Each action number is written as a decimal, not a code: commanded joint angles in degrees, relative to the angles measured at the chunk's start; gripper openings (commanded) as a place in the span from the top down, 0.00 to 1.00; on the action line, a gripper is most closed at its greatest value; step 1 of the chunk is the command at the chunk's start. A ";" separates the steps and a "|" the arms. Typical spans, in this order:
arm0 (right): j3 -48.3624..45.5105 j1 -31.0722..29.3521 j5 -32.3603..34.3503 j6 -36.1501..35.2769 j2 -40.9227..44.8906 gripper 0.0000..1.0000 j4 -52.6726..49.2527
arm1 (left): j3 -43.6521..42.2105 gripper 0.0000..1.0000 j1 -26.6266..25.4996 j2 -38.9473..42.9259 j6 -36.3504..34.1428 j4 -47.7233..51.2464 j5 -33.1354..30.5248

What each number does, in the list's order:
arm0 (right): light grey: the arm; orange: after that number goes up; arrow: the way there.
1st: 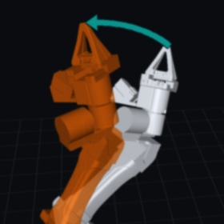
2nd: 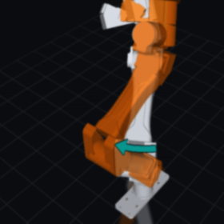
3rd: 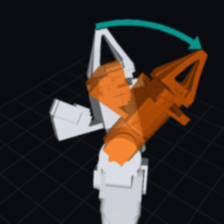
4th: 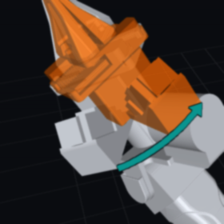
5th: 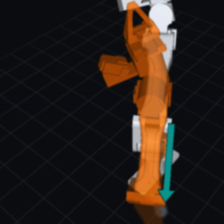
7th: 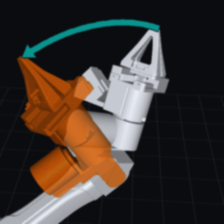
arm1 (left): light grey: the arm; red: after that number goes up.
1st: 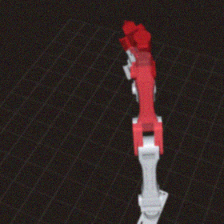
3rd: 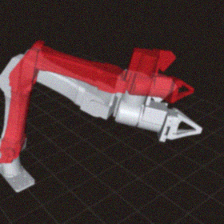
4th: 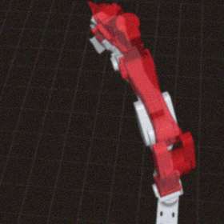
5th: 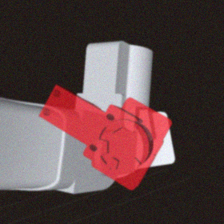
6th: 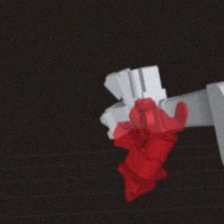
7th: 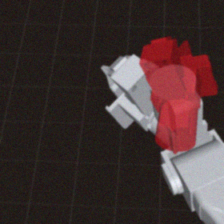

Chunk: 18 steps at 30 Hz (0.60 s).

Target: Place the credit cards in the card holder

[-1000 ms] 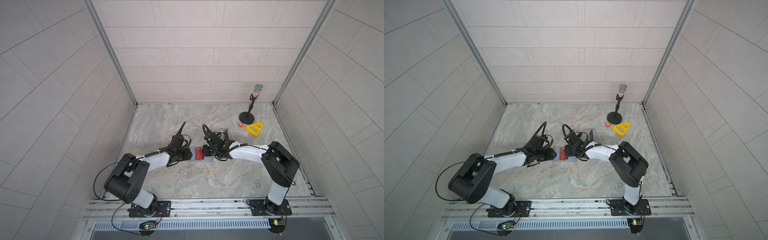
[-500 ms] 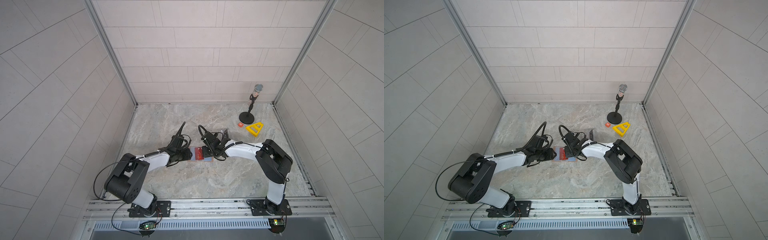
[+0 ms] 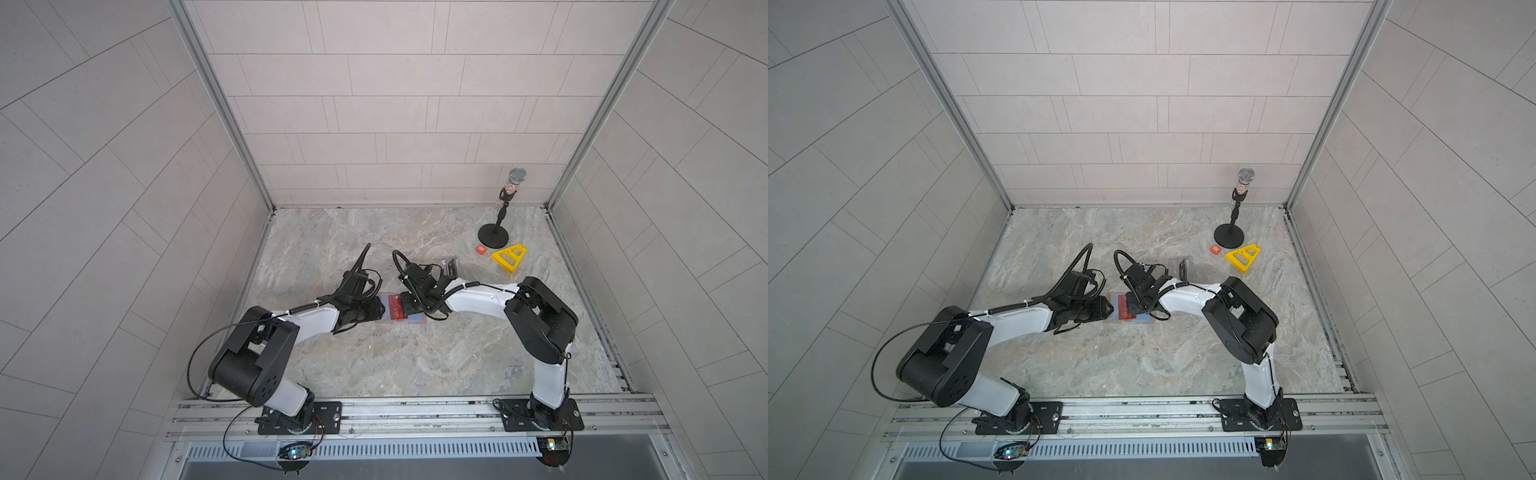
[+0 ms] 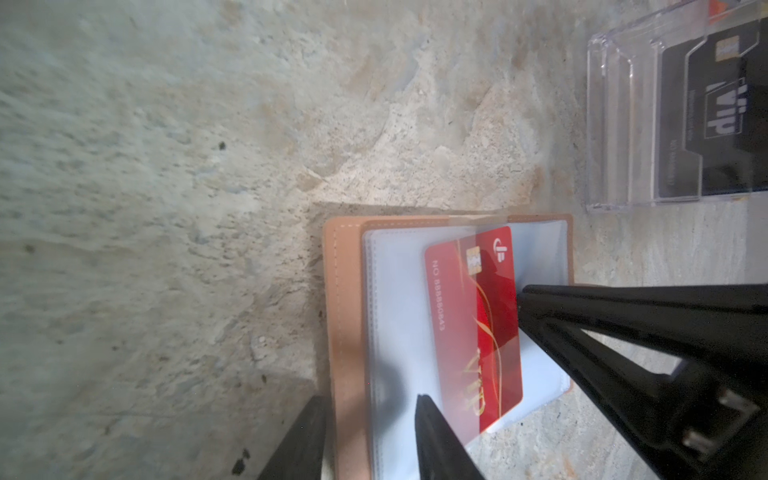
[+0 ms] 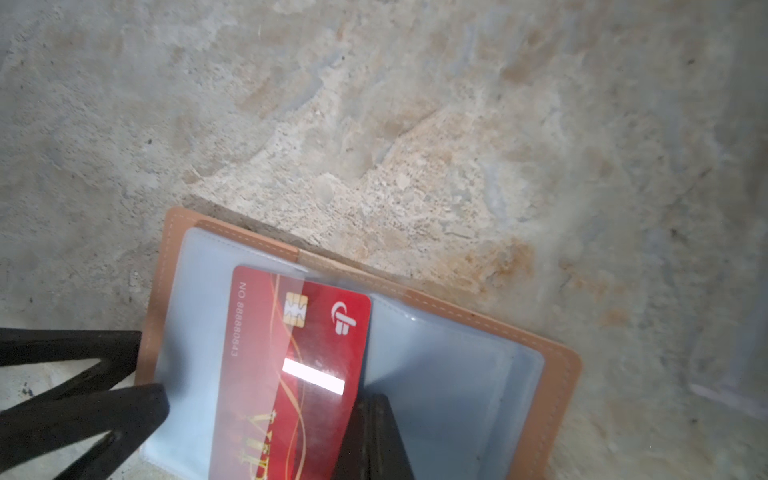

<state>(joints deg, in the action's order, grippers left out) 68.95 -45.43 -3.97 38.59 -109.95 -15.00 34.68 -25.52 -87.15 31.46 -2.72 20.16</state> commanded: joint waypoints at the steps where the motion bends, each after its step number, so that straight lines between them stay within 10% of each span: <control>1: -0.21 -0.45 -2.62 0.78 -1.93 0.96 -0.10 | -2.24 0.58 -0.06 -1.88 -0.26 3.73 -0.12; 18: -3.50 -0.45 -7.83 4.71 -1.42 0.98 6.80 | -2.95 0.58 -0.01 -1.79 0.08 3.25 -0.56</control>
<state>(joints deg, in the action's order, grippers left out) 67.02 -45.41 -10.44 42.09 -110.91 -7.86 34.04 -25.52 -87.15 31.48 -4.23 20.51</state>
